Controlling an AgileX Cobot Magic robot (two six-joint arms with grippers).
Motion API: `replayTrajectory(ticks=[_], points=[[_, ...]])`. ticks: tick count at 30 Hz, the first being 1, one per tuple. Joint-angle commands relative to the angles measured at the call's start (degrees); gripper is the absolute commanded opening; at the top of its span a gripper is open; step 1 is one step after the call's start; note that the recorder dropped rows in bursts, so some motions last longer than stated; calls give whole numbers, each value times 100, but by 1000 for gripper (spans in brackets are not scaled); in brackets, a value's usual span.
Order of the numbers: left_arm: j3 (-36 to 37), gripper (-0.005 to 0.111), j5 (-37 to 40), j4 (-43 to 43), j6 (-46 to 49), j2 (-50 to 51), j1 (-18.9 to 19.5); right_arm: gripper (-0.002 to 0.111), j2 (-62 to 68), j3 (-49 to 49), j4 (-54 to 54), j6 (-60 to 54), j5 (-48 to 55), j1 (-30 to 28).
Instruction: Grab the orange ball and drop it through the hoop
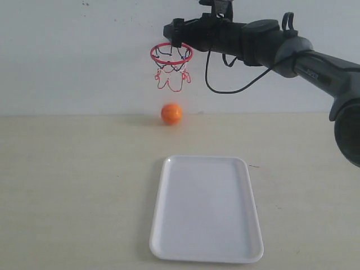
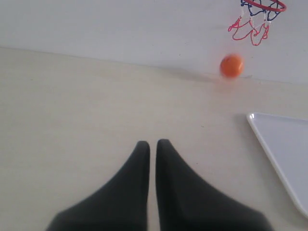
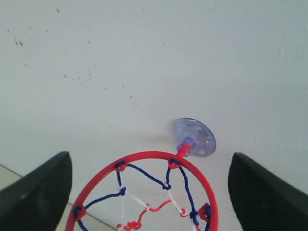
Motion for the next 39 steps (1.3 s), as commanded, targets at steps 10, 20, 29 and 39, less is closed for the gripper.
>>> replayTrajectory(ticks=[10,20,29,39], points=[[14,4,19,30,20,-9,-7,50,-61,-61,-11,202,-238,-16],[14,4,19,30,20,-9,-7,-1,-314,-50,-796,617,342,-320],[14,4,19,30,20,-9,-7,-1,-687,-50,-4002,4042,4091,-1081],[14,4,19,30,20,-9,-7,-1,-1363,570,-4211,5072,5275,-1264]])
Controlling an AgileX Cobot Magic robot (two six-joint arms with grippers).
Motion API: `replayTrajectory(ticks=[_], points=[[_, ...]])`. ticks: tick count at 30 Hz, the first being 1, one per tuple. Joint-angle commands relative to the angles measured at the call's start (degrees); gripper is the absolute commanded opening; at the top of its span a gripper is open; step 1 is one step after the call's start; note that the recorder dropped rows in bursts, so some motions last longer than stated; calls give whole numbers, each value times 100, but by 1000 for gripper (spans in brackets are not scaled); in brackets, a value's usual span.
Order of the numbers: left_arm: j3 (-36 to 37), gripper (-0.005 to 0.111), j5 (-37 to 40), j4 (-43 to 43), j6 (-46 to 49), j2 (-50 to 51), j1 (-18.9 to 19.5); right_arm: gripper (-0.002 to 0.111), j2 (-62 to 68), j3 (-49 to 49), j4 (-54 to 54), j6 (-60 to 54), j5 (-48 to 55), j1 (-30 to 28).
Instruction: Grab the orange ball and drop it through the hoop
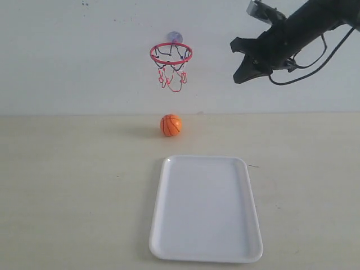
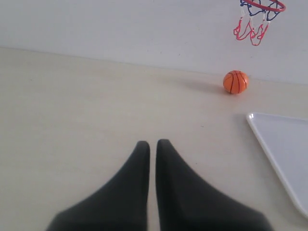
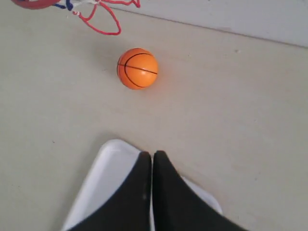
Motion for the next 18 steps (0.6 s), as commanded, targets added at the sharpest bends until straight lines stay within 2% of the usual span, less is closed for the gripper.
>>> replayTrajectory(ticks=[1,4,7,8,10,14,18], points=[[14,4,19,30,20,-9,-7,-1,-629,644,-66,282,117,67],[14,4,19,30,20,-9,-7,-1,-1366,1907,-573,70,117,130],[14,4,19,30,20,-9,-7,-1,-2493,4002,-1346,-14,117,130],[14,4,19,30,20,-9,-7,-1,-2962,4921,-1343,85,117,109],[14,4,19,30,20,-9,-7,-1,-3432,5911,-1342,157,117,109],[14,4,19,30,20,-9,-7,-1,-3681,6904,-1342,157,117,109],[14,4,19,30,20,-9,-7,-1,-3660,7066,-1314,157,117,109]])
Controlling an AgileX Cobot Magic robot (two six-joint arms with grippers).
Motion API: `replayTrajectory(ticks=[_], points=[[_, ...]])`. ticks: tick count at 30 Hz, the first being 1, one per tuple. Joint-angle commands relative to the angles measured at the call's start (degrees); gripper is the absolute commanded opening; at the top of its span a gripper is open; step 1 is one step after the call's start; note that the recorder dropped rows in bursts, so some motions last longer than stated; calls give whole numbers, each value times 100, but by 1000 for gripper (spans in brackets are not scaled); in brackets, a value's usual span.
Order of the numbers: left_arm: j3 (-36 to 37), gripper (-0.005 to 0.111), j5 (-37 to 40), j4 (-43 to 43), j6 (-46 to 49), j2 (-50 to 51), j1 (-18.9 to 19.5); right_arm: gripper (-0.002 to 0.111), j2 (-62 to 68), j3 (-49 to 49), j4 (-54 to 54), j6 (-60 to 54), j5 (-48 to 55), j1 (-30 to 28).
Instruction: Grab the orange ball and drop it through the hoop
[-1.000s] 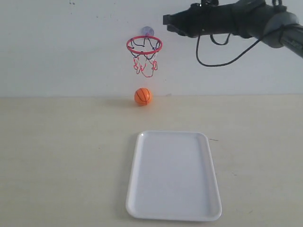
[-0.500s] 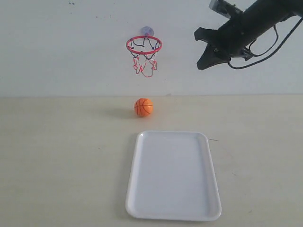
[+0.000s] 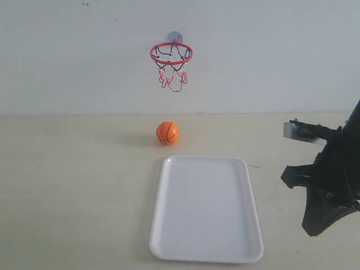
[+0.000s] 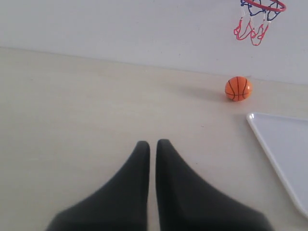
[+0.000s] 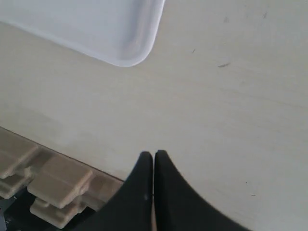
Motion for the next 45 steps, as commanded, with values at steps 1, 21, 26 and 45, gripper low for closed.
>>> replayTrajectory(ticks=[1,21,26,45], points=[[14,4,19,30,20,-9,-7,-1,-39,43,11,0,-35,-41],[14,4,19,30,20,-9,-7,-1,-3709,2737,518,-445,-6173,-44],[14,4,19,30,20,-9,-7,-1,-5405,4267,518,-672,-7068,-44],[14,4,19,30,17,-9,-7,-1,-9608,6225,-576,461,-5896,-54]])
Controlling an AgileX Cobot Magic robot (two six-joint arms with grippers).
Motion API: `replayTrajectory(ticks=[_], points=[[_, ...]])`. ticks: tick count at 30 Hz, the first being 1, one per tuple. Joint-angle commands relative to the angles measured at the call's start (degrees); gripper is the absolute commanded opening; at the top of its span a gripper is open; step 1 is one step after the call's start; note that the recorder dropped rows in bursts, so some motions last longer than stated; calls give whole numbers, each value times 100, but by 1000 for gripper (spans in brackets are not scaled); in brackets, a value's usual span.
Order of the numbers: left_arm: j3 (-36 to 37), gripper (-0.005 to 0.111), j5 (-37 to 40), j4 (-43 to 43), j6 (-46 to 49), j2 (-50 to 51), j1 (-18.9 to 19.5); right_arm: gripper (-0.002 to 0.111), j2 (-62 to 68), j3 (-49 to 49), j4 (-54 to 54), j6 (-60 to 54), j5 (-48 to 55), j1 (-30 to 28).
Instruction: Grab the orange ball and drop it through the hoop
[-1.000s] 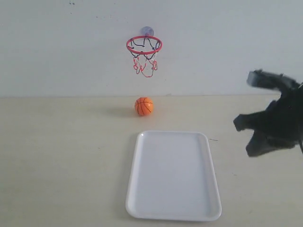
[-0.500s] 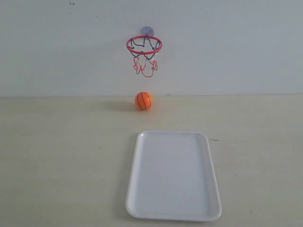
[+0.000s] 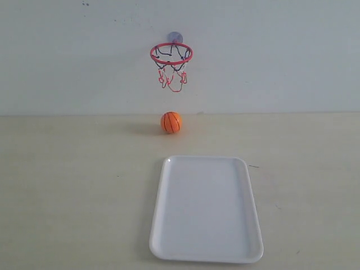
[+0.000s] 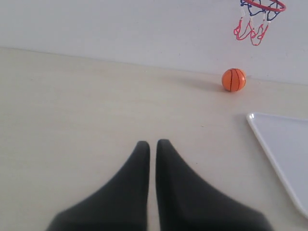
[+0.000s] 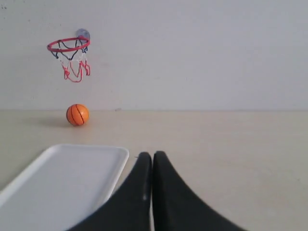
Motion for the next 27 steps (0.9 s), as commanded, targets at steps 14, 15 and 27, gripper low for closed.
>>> replayTrajectory(ticks=[14,15,27], points=[[14,4,14,30,17,-9,-7,-1,-34,21,-1976,1728,986,-22],[14,4,14,30,17,-9,-7,-1,-34,21,-1988,1728,1068,-22],[14,4,14,30,17,-9,-7,-1,-34,21,-2103,2172,1129,-22]])
